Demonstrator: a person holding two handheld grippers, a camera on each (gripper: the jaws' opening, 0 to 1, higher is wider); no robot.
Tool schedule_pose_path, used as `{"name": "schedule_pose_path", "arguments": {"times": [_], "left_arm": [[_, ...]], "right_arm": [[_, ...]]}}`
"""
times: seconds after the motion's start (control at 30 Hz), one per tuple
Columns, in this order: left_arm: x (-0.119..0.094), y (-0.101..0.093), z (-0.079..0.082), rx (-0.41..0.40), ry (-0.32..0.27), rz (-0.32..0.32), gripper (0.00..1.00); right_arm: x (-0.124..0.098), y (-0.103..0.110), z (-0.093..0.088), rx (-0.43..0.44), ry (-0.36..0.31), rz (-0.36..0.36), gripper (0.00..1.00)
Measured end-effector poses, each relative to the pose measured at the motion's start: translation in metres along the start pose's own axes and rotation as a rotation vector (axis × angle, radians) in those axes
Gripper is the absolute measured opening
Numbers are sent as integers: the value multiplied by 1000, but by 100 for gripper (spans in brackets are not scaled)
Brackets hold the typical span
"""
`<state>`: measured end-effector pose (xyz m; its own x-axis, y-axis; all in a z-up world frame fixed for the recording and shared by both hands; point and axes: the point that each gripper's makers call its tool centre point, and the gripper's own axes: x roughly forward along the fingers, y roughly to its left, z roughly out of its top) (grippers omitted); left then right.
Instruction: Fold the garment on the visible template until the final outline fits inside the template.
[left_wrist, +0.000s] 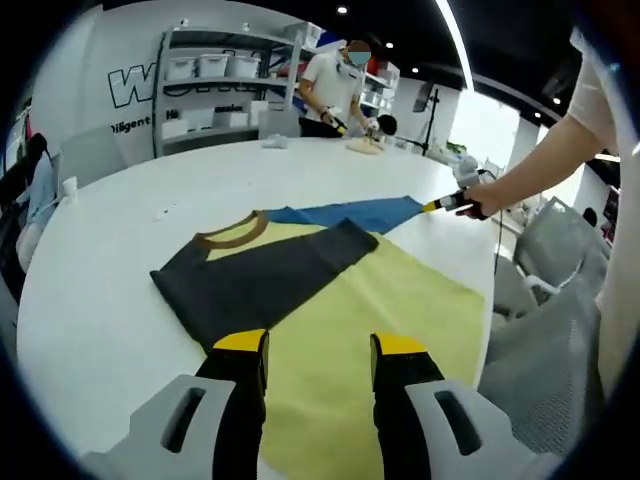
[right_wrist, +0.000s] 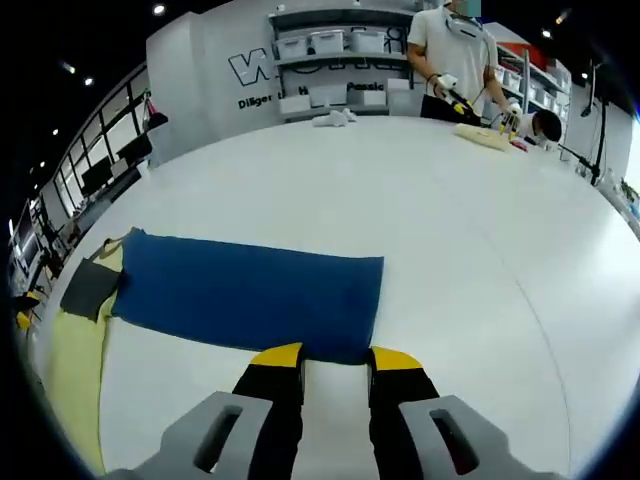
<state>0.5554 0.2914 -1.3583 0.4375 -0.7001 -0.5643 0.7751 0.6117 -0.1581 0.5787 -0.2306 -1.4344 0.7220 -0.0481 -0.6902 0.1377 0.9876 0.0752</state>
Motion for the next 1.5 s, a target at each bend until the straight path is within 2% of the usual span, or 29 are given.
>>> {"name": "schedule_pose_path", "arguments": {"times": [0.17, 0.4, 0.67, 0.7, 0.73, 0.77, 0.83, 1.03, 1.2, 1.27, 1.5], "left_arm": [[0, -4, -3, 15, 13, -19, 39], [0, -4, -3, 22, 18, -21, 39], [0, -5, -4, 22, 19, -23, 39], [-1, -5, -4, 23, 20, -23, 39], [-1, -5, -4, 23, 21, -23, 39], [-1, -5, -5, 22, 22, -22, 39], [-2, -6, -5, 21, 24, -21, 39], [-2, -7, -6, 16, 29, -18, 39], [-1, -8, -5, 14, 27, -17, 39], [-1, -8, -4, 15, 25, -17, 39], [-3, -6, -5, 14, 26, -13, 39]], "right_arm": [[0, -3, -1, -17, 16, -15, 9], [-3, -6, 3, -35, 6, -34, 0], [-6, -6, 11, -46, -11, -41, 0], [-6, -8, 10, -38, -7, -54, 0], [-5, -10, 4, 6, 17, -62, 0], [-4, -10, 3, 12, 22, -56, 3], [-1, -10, 1, -29, 31, -60, 5], [3, -8, -1, -41, 43, -61, 9], [5, -7, 1, -84, 43, -66, 4], [4, -6, 0, -69, 41, -62, 0], [1, -4, 5, -103, 24, -69, 0]]}}
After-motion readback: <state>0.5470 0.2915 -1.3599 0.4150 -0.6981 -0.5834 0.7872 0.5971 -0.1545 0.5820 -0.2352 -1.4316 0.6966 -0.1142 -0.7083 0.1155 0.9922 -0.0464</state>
